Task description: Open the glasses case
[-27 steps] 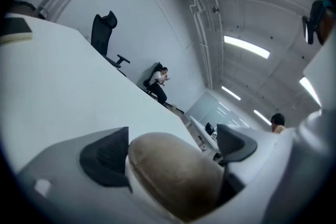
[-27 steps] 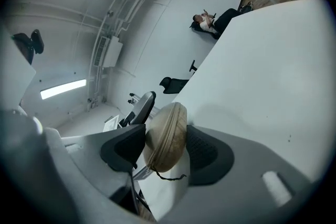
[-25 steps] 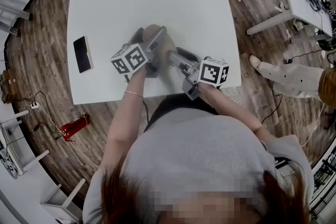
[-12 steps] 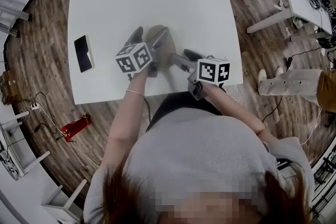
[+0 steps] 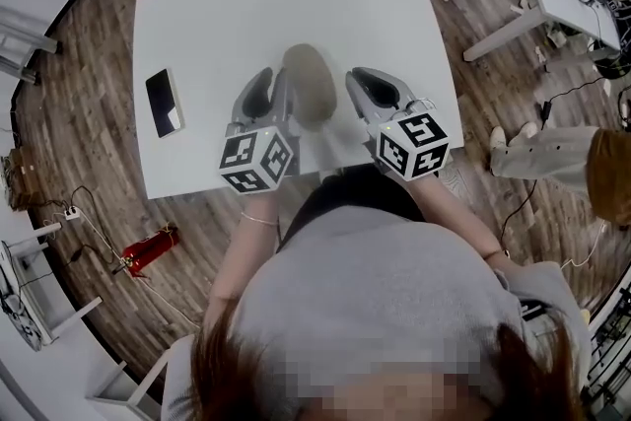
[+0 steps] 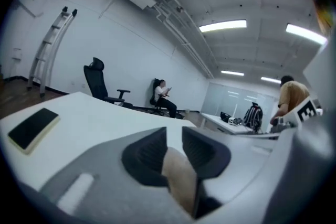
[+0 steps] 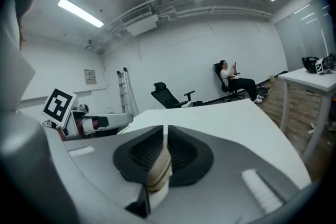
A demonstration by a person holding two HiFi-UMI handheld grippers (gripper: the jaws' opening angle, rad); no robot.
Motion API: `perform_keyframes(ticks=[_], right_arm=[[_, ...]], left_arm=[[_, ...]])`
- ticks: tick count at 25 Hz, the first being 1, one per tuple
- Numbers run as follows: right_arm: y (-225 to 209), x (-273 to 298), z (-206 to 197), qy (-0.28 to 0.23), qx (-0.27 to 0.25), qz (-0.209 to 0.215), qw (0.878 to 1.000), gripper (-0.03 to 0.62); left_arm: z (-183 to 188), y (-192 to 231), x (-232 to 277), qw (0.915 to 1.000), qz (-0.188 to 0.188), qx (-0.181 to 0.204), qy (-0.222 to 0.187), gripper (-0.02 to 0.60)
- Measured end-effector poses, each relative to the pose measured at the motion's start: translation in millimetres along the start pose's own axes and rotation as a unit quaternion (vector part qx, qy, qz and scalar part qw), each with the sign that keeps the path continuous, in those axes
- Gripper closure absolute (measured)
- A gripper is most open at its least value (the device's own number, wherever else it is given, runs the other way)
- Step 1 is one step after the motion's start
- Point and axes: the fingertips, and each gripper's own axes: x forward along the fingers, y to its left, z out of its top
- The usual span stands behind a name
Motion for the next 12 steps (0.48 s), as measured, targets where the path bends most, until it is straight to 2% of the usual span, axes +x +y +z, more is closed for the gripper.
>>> perform_keyframes(ticks=[1, 2, 5, 12], right_arm=[[3.9, -0.6, 4.4, -0.008, -0.007, -0.002, 1.000, 0.589], [8.7, -0.7, 8.0, -0.014, -0.013, -0.002, 1.000, 0.589], [27.8, -4.1, 15.1, -0.031, -0.034, 0.006, 0.999, 0.591], [63.1, -47.8, 33.2, -0.060, -0.071, 0.045, 0.995, 0.589]], left_arm=[[1.8, 1.6, -6.5, 0.9998, 0.015, 0.010, -0.004, 0.534], [2.7, 3.0, -12.6, 0.9994, 0.028, 0.020, -0.005, 0.580], [2.3, -1.9, -33.5, 0.9983, 0.035, 0.046, -0.006, 0.581], [10.8, -58.9, -75.2, 0.9959, 0.003, 0.086, -0.028, 0.581]])
